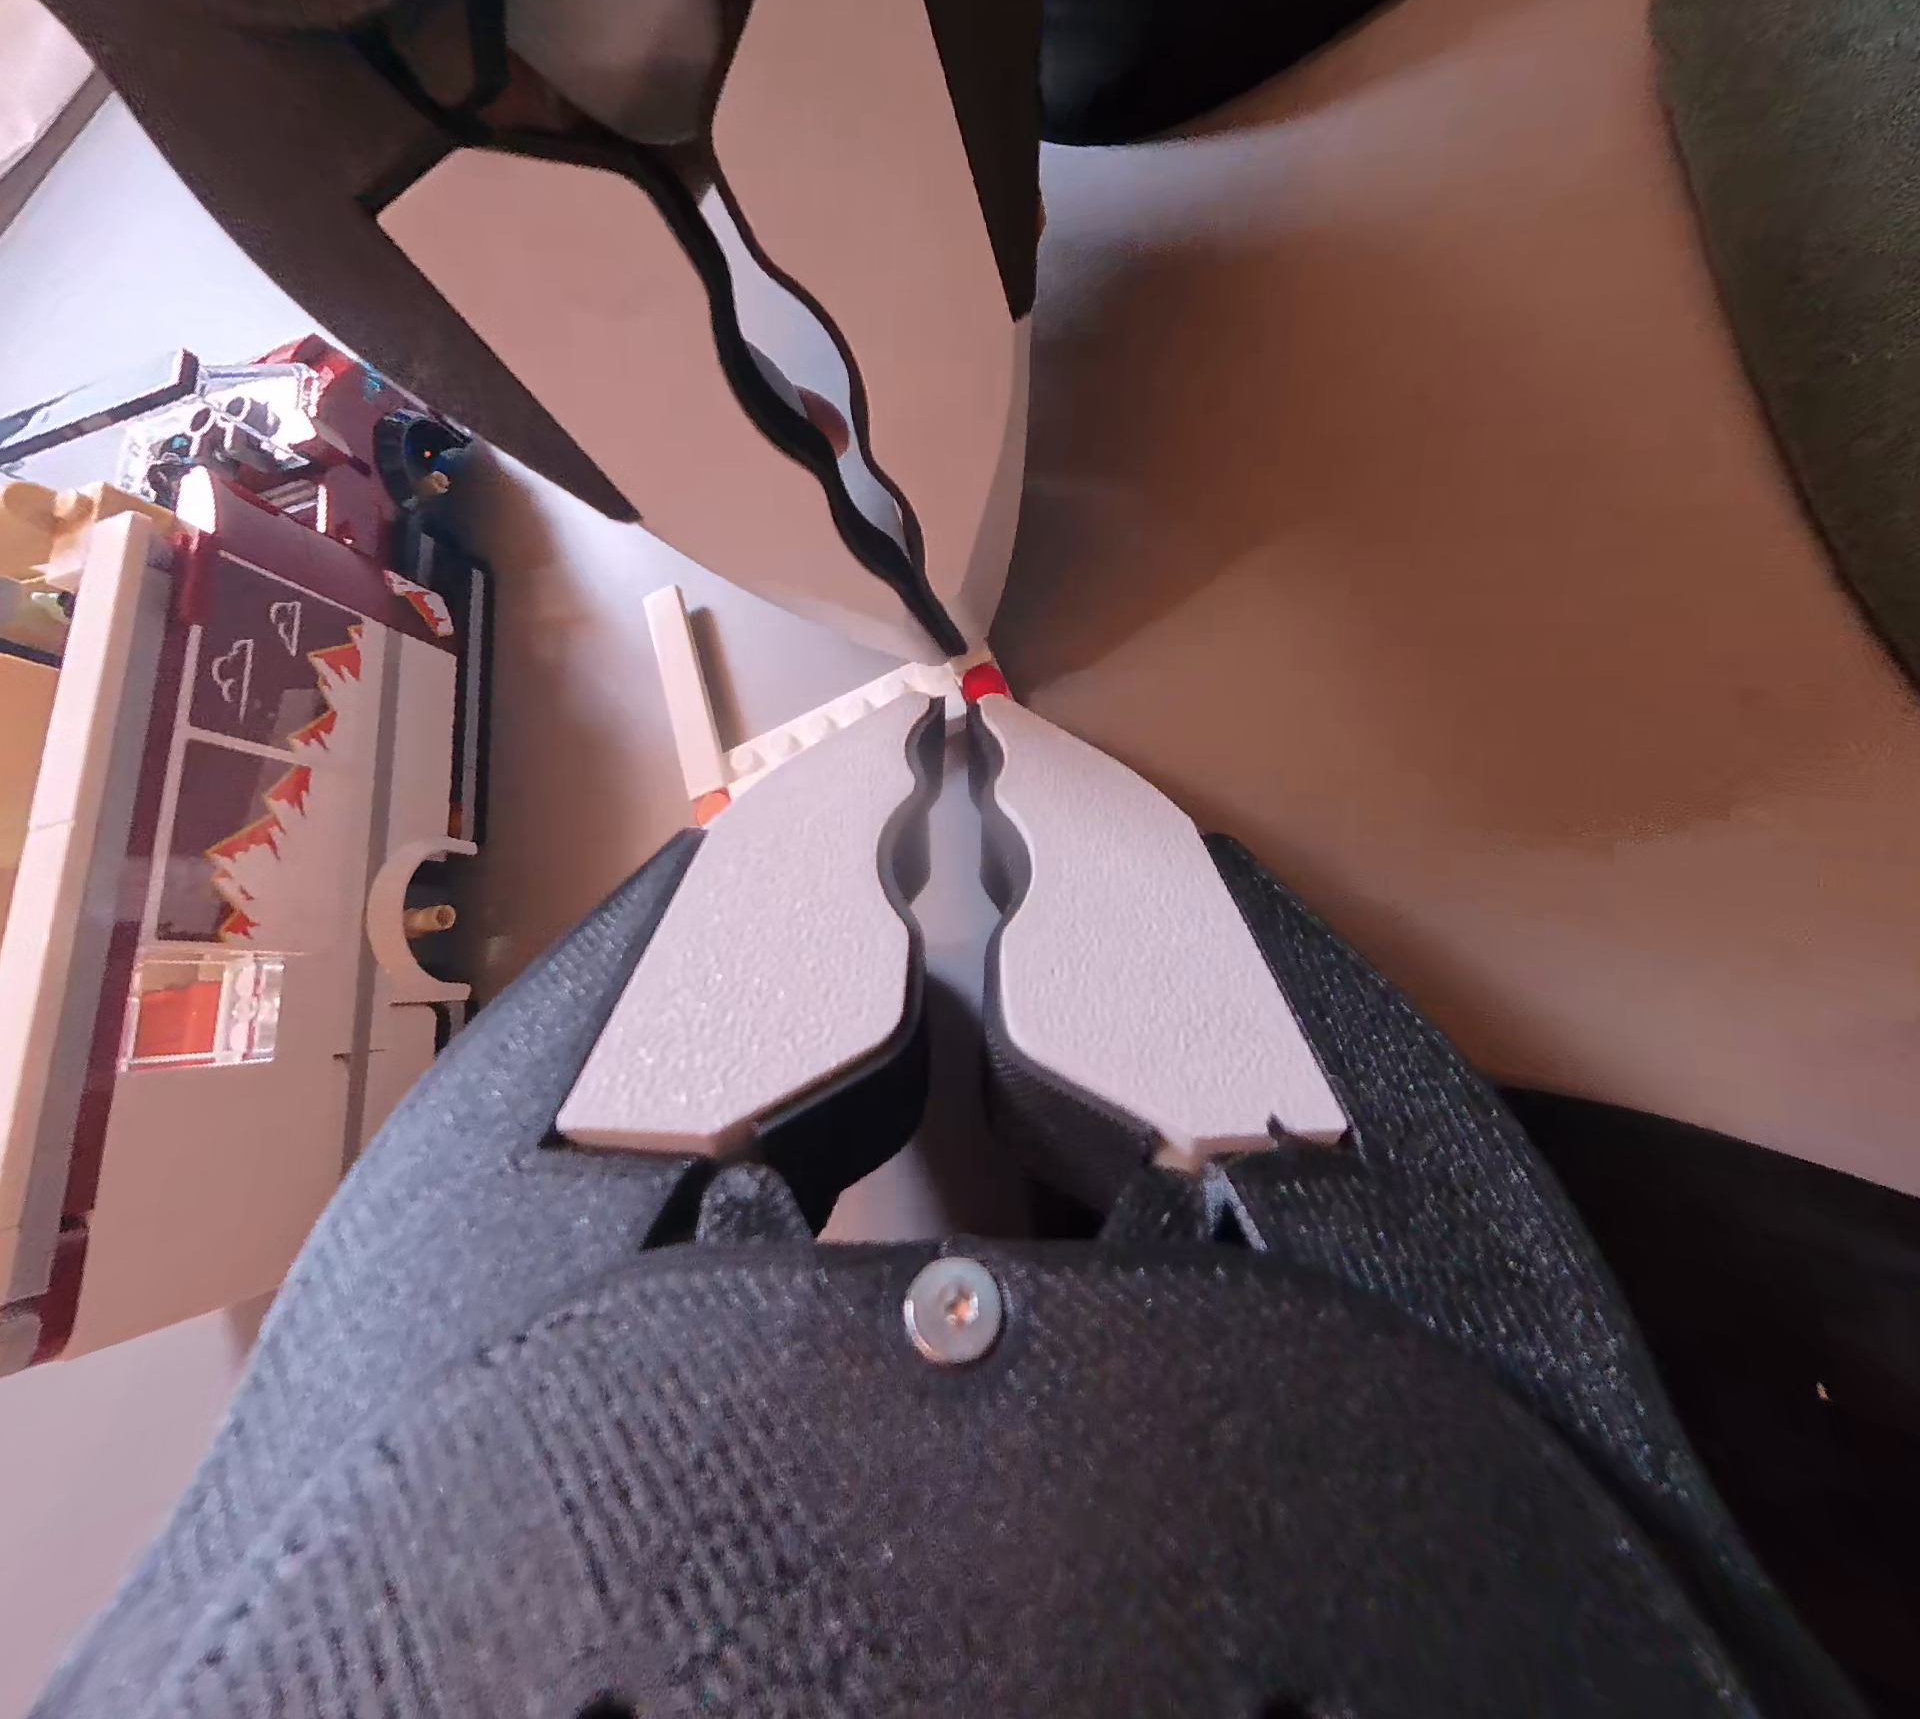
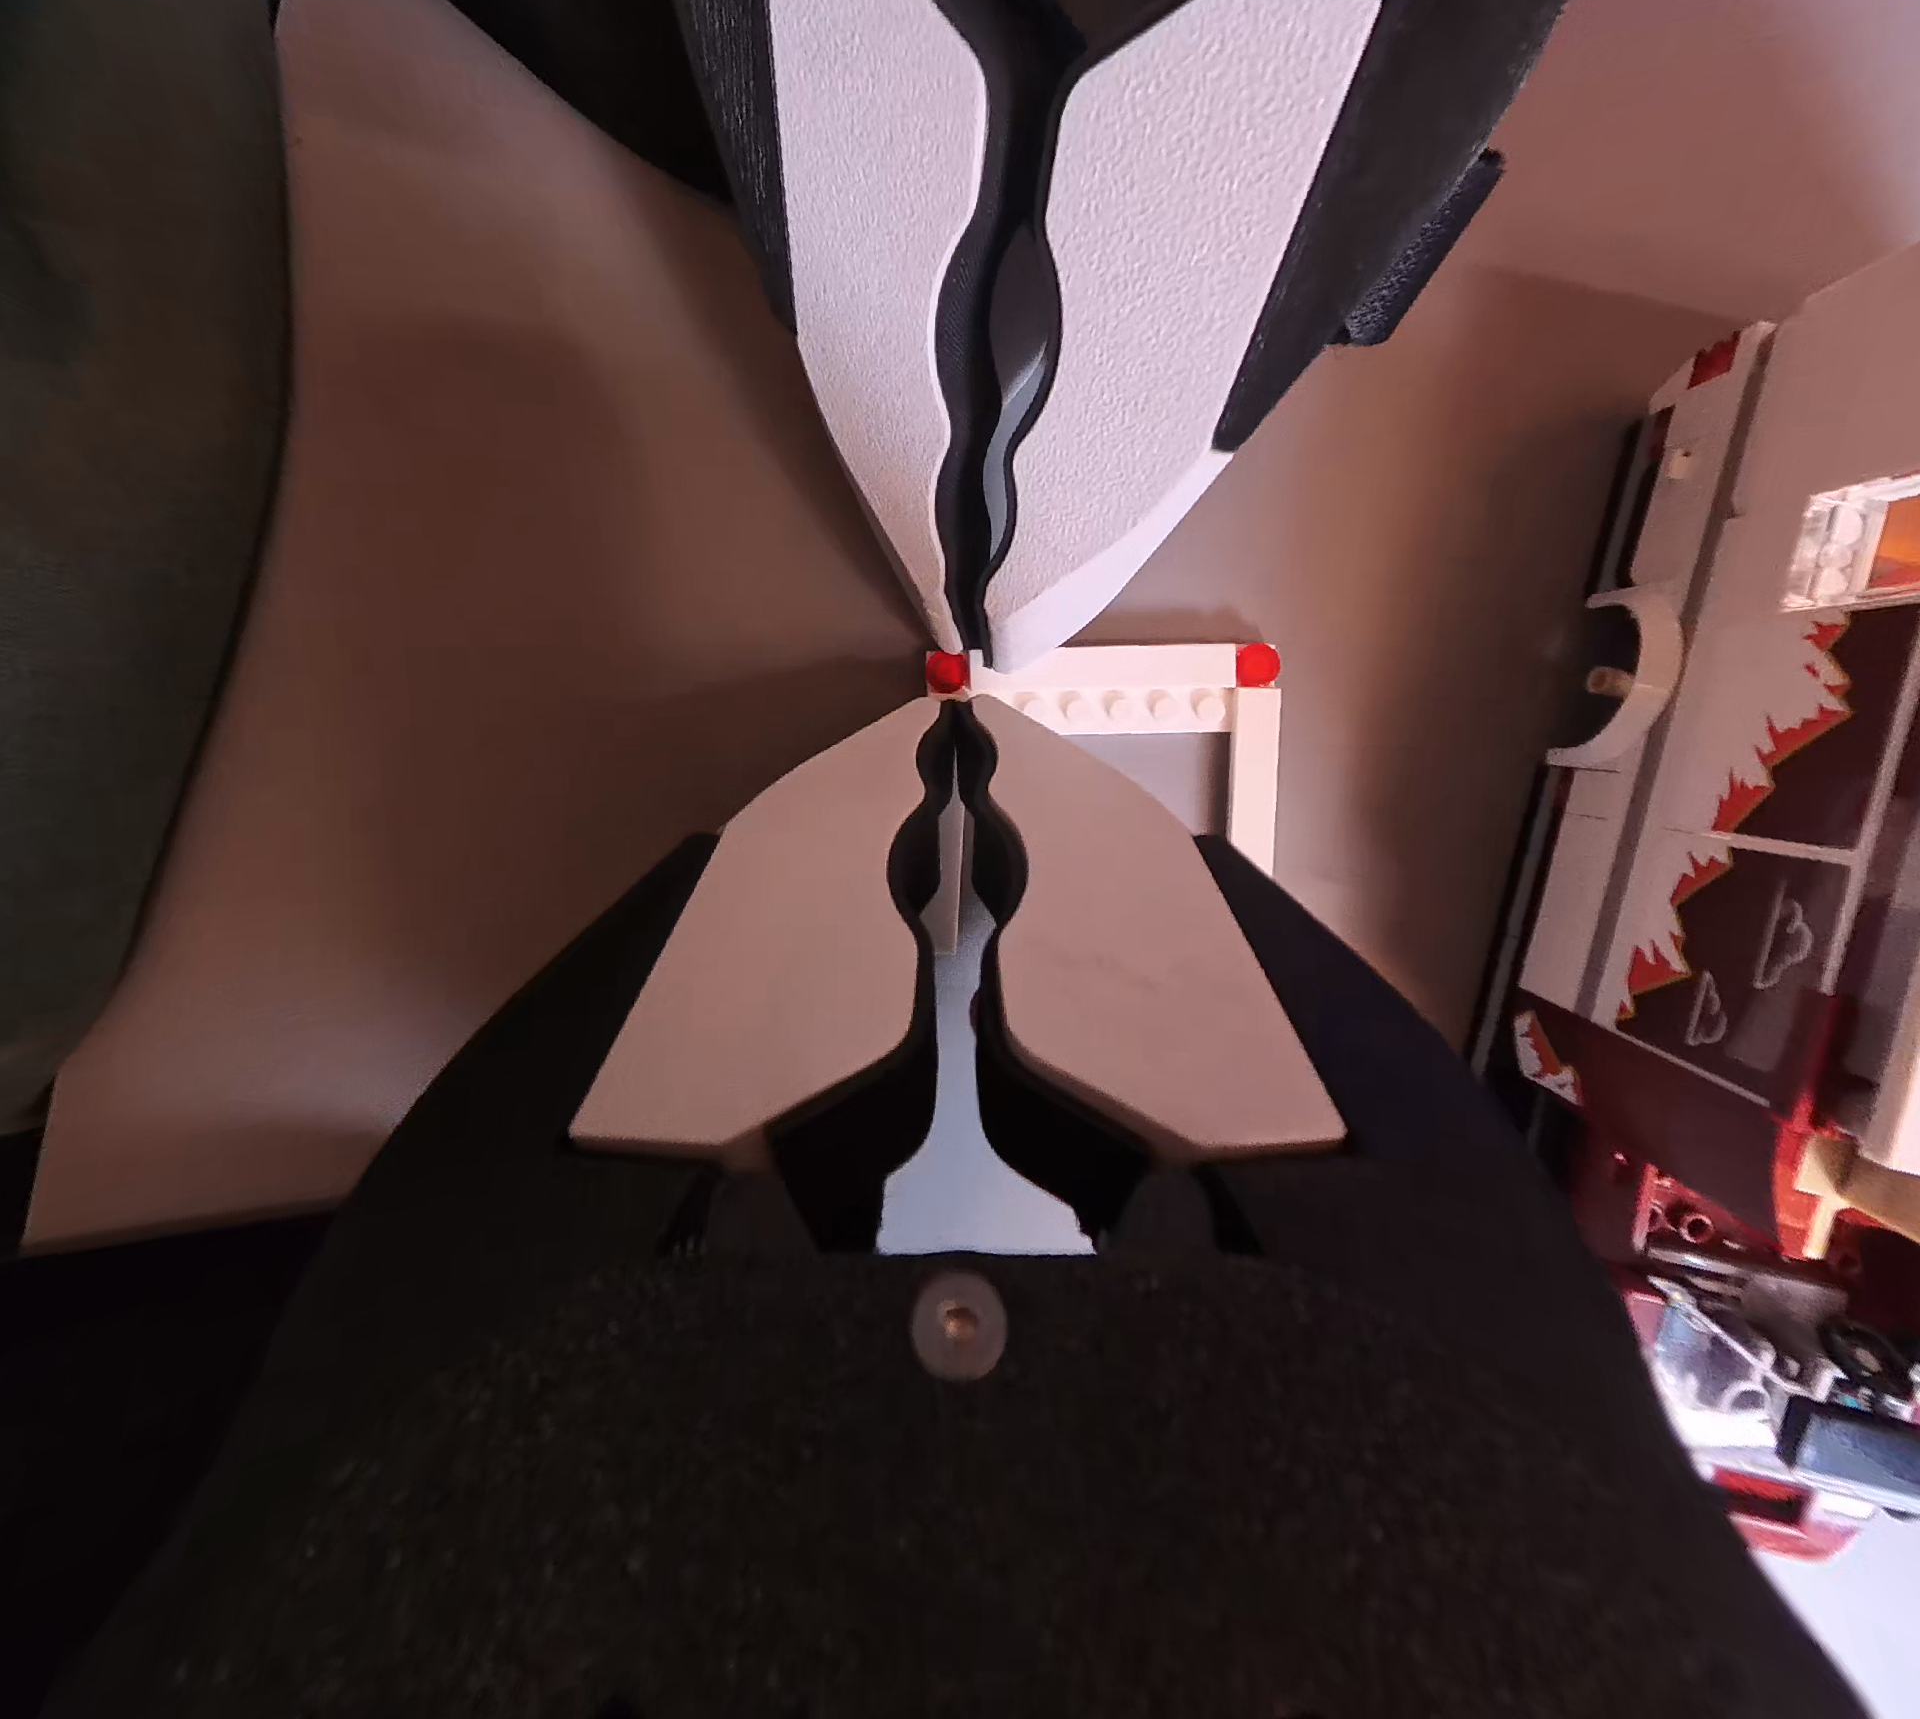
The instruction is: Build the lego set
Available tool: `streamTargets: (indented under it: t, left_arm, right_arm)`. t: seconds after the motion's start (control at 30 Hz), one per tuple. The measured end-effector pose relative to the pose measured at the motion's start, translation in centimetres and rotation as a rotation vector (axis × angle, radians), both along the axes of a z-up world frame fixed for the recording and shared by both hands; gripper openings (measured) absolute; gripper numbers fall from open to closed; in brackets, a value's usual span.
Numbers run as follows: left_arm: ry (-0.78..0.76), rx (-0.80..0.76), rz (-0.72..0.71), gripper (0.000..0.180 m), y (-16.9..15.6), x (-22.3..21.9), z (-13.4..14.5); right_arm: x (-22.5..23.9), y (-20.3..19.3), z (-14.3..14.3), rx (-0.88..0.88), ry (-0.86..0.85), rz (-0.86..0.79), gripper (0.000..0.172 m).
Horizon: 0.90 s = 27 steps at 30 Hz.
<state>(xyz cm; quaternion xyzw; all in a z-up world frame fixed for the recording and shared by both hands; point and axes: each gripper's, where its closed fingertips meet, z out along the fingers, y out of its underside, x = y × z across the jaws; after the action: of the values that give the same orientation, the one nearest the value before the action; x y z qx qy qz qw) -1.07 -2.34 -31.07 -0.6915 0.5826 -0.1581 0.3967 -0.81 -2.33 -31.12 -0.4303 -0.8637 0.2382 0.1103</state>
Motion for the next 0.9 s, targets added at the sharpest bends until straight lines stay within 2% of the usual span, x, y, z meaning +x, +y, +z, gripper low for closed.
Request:
streamTargets:
  t: [0.1,0.13,0.2,0.4,0.53,0.77,0.9]
  left_arm:
    - [-0.005,0.001,-0.005,0.004,-0.1,0.0,0.0]
    - [-0.010,-0.001,-0.008,0.006,-0.1,0.0,0.1]
    - [-0.025,-0.012,-0.022,0.011,-0.3,0.1,0.2]
    - [-0.020,-0.004,-0.018,0.016,-0.1,-0.3,0.2]
    - [-0.009,0.018,0.035,0.020,1.0,-1.3,0.4]
    - [-0.003,0.016,0.149,0.026,2.9,-3.7,0.7]
    - [0.001,0.016,0.163,0.026,3.2,-4.3,0.8]
  right_arm:
    - [-0.2,0.2,0.6,-0.002,0.046,-0.011,0.000]
    - [-0.1,0.2,0.8,-0.004,0.052,-0.013,0.010]
    - [0.3,0.1,0.8,0.016,0.053,-0.013,0.018]
    - [0.7,0.4,-0.1,0.033,0.039,-0.043,0.017]
    - [0.5,0.7,0.0,0.032,0.043,-0.066,0.018]
    - [-0.8,1.1,-0.2,-0.110,-0.078,-0.349,0.058]
    - [-1.9,0.6,-0.3,-0.102,-0.058,-0.333,0.048]
